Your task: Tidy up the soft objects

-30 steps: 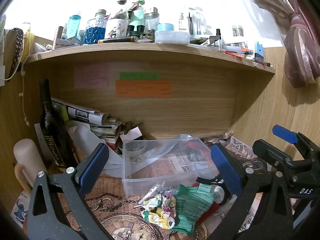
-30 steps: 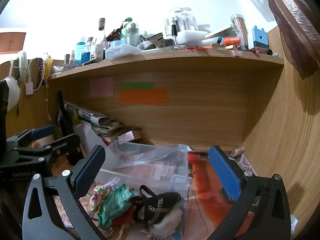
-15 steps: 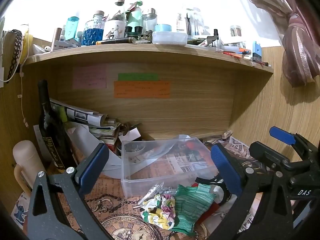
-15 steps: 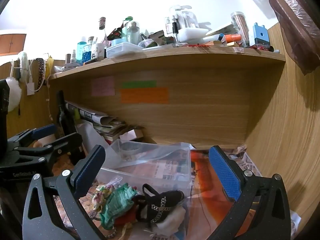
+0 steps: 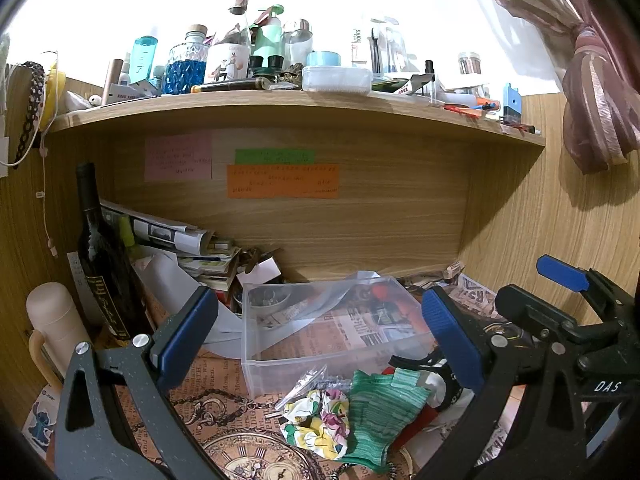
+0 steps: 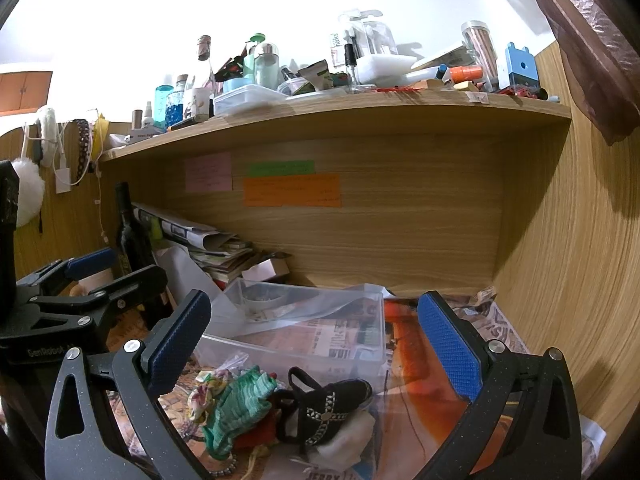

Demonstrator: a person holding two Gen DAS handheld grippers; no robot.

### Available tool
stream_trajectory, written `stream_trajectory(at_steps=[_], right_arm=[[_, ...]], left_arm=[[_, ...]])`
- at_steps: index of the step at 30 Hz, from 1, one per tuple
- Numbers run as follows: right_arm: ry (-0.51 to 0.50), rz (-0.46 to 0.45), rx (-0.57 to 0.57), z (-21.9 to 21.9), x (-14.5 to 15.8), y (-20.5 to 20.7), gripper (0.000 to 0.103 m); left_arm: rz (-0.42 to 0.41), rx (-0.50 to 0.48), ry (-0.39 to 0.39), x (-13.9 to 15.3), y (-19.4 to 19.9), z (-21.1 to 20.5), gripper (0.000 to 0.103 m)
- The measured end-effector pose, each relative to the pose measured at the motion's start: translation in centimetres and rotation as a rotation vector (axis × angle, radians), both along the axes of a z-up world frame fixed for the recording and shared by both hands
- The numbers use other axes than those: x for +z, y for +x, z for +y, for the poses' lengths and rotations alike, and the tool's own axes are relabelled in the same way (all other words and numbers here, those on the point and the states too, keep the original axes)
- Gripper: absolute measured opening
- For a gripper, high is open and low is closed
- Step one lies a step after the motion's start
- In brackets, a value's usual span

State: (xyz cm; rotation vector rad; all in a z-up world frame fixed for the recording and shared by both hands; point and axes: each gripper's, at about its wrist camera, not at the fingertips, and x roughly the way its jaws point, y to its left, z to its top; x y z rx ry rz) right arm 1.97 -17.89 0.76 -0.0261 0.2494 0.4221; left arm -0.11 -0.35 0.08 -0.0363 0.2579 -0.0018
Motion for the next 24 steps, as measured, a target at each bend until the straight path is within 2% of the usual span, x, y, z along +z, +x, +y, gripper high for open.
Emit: stream_trajectory(at_steps=[24], right_arm=[[0.008,0.003,0.005,0.05,0.14,-0.11,0.103]], left_arm=[[0.004,0.001,-0.005,0.05,0.07,-0.24,0.103]])
